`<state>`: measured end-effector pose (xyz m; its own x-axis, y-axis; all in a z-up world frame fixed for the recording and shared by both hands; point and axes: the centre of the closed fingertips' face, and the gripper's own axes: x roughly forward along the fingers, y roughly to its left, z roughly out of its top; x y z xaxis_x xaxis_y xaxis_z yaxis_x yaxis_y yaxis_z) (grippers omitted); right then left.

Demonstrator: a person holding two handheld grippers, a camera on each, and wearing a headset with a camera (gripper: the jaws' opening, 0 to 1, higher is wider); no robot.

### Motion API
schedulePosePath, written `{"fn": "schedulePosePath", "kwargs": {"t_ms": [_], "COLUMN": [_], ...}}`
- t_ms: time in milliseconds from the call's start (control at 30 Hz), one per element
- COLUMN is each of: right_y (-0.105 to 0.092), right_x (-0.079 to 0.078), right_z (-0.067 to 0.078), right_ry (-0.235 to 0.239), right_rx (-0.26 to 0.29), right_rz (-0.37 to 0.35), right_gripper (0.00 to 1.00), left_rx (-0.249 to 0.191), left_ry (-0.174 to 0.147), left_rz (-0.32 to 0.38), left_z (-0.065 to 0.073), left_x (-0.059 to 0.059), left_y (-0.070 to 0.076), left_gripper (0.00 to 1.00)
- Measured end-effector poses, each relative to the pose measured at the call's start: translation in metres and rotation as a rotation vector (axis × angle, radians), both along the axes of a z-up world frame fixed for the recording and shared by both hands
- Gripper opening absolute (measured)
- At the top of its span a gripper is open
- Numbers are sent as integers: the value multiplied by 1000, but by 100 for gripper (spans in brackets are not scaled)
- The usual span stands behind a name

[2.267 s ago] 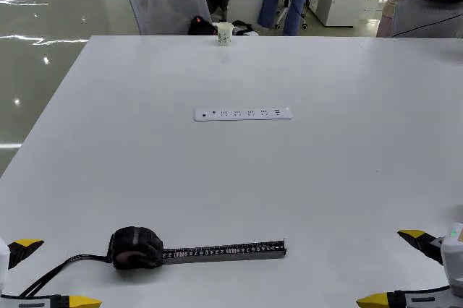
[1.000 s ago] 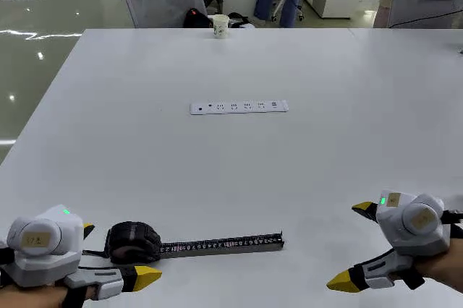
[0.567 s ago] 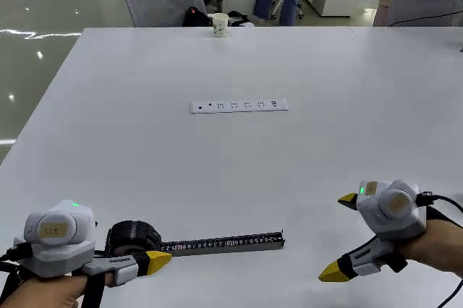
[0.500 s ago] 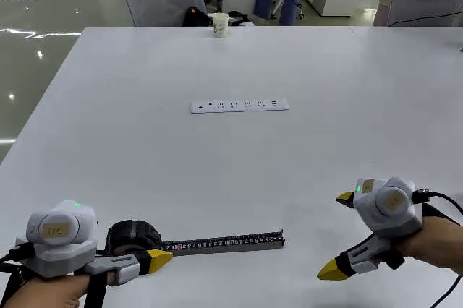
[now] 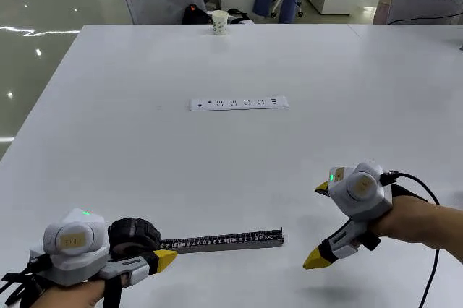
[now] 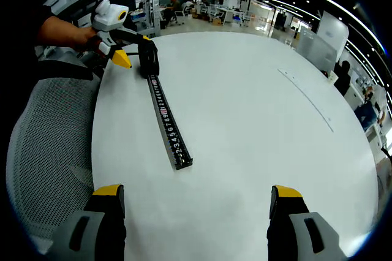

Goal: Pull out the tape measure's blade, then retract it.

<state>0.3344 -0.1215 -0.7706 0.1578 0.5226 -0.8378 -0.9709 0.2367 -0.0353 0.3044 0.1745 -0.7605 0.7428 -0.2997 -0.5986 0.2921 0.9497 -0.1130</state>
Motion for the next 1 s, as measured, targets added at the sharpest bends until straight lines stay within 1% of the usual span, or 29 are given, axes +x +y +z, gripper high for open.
{"fn": "schedulePosePath", "kwargs": {"t_ms": [33,67,133,200,233,333,367,400,433,500,533,567,600,667,700,767,833,933,1000], "right_y": [1,3,6,12,14,19,20,22,23,26,26,28,29,32,33,35,36,36,35], "right_x": [0,0,0,-3,-2,2,3,3,3,3,3,2,1,-1,-2,-2,-2,-4,-4], "right_z": [-2,-4,-7,-10,-11,-13,-14,-16,-18,-22,-23,-25,-26,-29,-29,-29,-29,-29,-30], "right_ry": [3,7,14,28,26,37,41,47,51,58,58,62,67,79,77,78,82,89,85], "right_rx": [-4,-11,-20,-20,-26,-29,-28,-29,-32,-40,-43,-48,-49,-51,-52,-52,-53,-59,-67], "right_rz": [5,15,29,55,65,68,67,70,73,87,93,102,108,119,127,142,148,163,182], "right_gripper": [99,99,99,99,99,99,99,99,99,98,95,93,92,91,89,86,82,77,71], "left_rx": [-4,-10,-22,-41,-40,-45,-44,-45,-36,1,6,11,11,9,6,-16,-32,-33,-44], "left_ry": [-5,-21,-19,-28,-43,-58,-64,-77,-89,-122,-123,-113,-113,-117,-120,-126,-120,-117,-120], "left_rz": [12,29,54,91,102,133,136,144,144,138,135,131,130,136,139,151,154,158,166], "left_z": [0,2,1,1,0,-1,-2,0,1,4,4,2,2,3,3,5,4,4,4], "left_x": [1,3,4,5,6,6,6,6,7,10,10,11,11,12,13,15,17,18,19], "left_y": [1,1,1,3,4,3,2,0,0,-2,-3,-5,-6,-6,-6,-7,-9,-10,-10], "left_gripper": [99,99,99,99,99,99,99,99,99,99,99,99,99,99,99,99,99,99,99]}}
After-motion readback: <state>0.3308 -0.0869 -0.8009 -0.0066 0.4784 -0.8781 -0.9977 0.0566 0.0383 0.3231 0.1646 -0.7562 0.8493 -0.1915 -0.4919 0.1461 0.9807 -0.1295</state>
